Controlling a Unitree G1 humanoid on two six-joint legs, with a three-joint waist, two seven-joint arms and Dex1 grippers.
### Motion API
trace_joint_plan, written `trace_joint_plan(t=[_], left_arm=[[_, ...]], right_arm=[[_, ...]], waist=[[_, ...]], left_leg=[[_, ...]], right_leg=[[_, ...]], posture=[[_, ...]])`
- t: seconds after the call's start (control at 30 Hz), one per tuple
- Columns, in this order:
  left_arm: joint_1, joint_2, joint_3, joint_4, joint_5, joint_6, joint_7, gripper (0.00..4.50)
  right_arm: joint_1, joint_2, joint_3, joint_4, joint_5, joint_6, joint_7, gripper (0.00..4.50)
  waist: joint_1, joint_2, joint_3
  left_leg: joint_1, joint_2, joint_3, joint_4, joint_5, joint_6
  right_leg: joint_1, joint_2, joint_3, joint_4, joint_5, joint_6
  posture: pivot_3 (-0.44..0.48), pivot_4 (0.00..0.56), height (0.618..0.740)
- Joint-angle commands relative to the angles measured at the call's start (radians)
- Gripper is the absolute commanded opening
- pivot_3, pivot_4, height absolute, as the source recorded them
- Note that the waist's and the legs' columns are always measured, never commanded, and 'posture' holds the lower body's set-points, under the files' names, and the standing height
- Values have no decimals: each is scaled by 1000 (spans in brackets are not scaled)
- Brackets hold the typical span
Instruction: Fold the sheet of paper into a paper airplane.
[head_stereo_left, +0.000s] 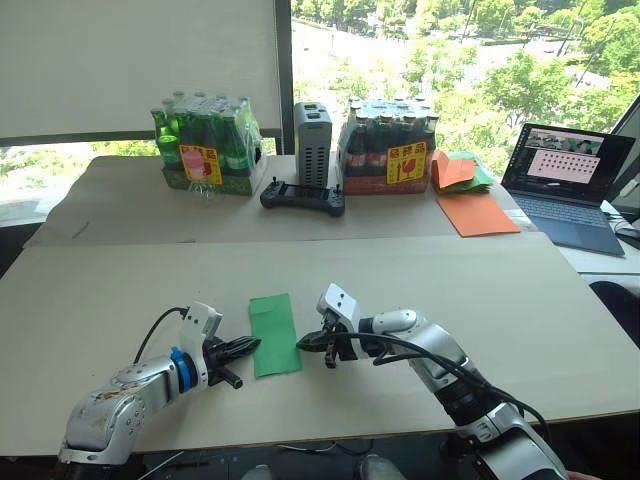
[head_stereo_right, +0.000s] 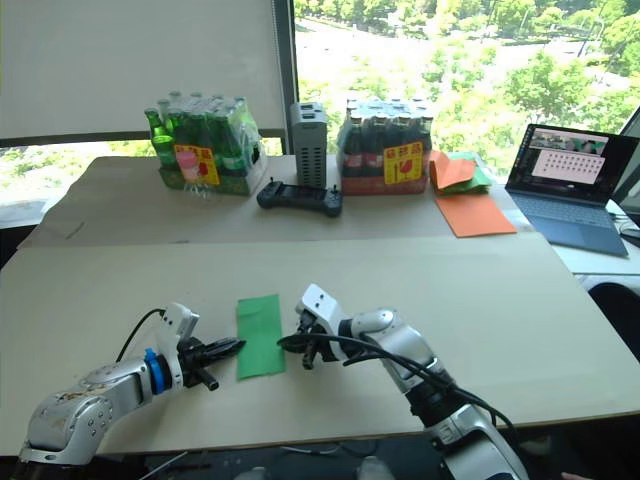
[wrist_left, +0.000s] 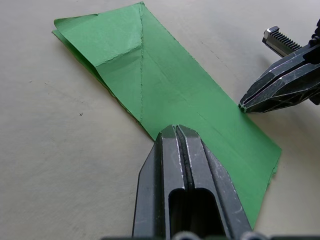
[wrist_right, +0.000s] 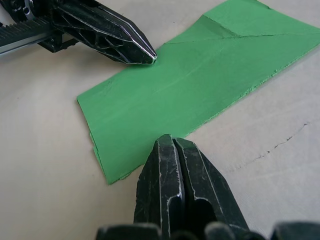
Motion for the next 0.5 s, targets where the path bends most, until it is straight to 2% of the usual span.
trace_joint_plan(t=[0.03, 0.33, 0.5], left_arm=[[-1, 4, 42, -30, -20, 7, 3, 24], [0, 8, 173, -88, -157, 66, 7, 24], [33, 6, 167, -111, -156, 72, 17, 24]], right_arm=[[-11, 7, -66, -16, 31, -30, -13, 0], [-54, 40, -200, -42, 112, -28, -46, 0], [-57, 45, -223, -54, 120, -31, -68, 0]], waist=[[1, 0, 0], [2, 0, 0], [2, 0, 0]], left_leg=[[0, 0, 0, 0, 0, 0], [-3, 0, 0, 0, 0, 0], [-3, 0, 0, 0, 0, 0]], right_leg=[[0, 0, 0, 0, 0, 0], [-2, 0, 0, -1, 0, 0], [-2, -1, 0, -2, 0, 0]], posture=[[0, 150, 727], [0, 150, 727], [0, 150, 727]])
